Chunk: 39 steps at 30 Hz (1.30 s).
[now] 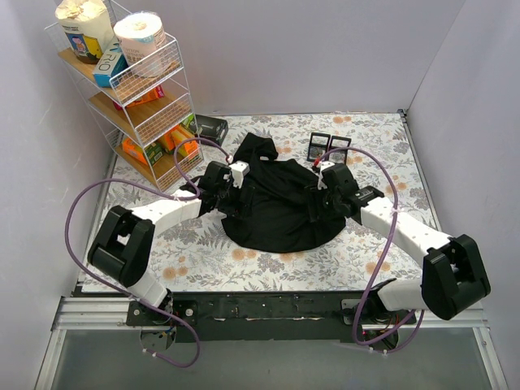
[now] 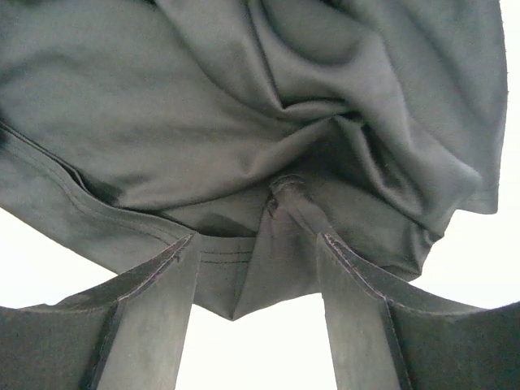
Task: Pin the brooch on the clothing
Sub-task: Adjust the clothes at the center of the board.
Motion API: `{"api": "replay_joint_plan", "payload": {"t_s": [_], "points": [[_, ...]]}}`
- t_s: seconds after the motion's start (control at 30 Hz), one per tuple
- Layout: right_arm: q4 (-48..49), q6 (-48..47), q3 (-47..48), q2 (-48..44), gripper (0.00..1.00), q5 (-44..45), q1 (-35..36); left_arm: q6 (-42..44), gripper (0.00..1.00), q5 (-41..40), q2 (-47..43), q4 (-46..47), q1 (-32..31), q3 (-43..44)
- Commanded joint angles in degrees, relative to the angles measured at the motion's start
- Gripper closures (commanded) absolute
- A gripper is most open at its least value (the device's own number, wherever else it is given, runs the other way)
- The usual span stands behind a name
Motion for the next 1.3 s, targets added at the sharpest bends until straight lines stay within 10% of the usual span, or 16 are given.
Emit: {"api": "replay_joint_plan", "payload": {"t_s": [0.0,0.47,0.73,0.9,1.27], "points": [[1.11,0.54,-1.07,1.37,0.33,-1.49,1.33,1.51,0.19,0.37,1.34,0.33,0.4,1.98],[-0.29,1.51,2.27,6.03,0.34,0.79,1.86,1.16,0.55,0.21,2.14,0.33,0.23,0.92],[-1.17,-0.77,4.99,11.83,0.33,7.89,2.12,0.81,1.0,-0.14,1.61,0.25,0.05,0.22],[-0.91,-1.83,4.65,13.94,0.33,12.56,3.35,-0.86,1.0,-2.34,-1.72,1.04,-0.04,-1.27],[-4.33,-0.69,5.96,12.99,0.96,19.6,5.29,-7.01,1.0,-8.67,-12.97,2.27,0.49,-5.75]]}}
